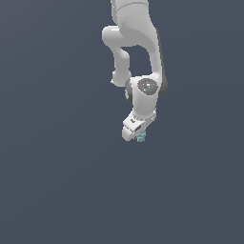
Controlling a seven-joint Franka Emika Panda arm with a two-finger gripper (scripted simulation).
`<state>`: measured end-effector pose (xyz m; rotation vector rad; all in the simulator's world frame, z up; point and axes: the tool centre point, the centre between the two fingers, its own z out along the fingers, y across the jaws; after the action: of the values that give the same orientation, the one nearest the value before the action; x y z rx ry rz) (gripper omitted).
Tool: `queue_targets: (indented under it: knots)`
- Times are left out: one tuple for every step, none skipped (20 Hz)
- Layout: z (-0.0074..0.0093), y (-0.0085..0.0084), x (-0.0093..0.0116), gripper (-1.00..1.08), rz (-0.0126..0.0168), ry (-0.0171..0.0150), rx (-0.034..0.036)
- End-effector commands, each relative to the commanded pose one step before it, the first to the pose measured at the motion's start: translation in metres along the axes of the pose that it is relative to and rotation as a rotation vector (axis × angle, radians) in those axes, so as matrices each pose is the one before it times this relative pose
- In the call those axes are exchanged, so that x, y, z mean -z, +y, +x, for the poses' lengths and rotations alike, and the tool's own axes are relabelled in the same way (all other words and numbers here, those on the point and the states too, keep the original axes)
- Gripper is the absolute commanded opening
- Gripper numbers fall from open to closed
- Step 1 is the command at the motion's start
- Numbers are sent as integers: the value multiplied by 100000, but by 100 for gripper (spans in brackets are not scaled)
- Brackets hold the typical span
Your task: Pick up the object and move it to a goal position.
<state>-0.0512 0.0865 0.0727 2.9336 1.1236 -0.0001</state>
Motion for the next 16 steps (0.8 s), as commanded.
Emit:
queue_targets:
  knots:
    - [10,430,1268,-100,-77,94,-31]
    - [13,175,607,-100,39,16,55]
    - [-3,215,665,-100,0,0,0]
    - [-2,232,718,-100,0,0,0]
    - [-1,248,770,-100,0,0,0]
    - [10,251,814,-100,52,21,41]
    - [0,280,870,-100,0,0,0]
    - [1,295,919,-100,0,0,0]
    - [11,301,963,-100,53,26,36]
    - [4,325,1012,-100,0,0,0]
    - [12,328,1042,-100,53,28,35]
    - [6,343,1066,-100,0,0,0]
    - [7,342,1060,-100,0,0,0]
    - [15,335,1049,-100,52,30,34]
    - [9,340,1047,-100,0,0,0]
    - [10,340,1041,-100,0,0,0]
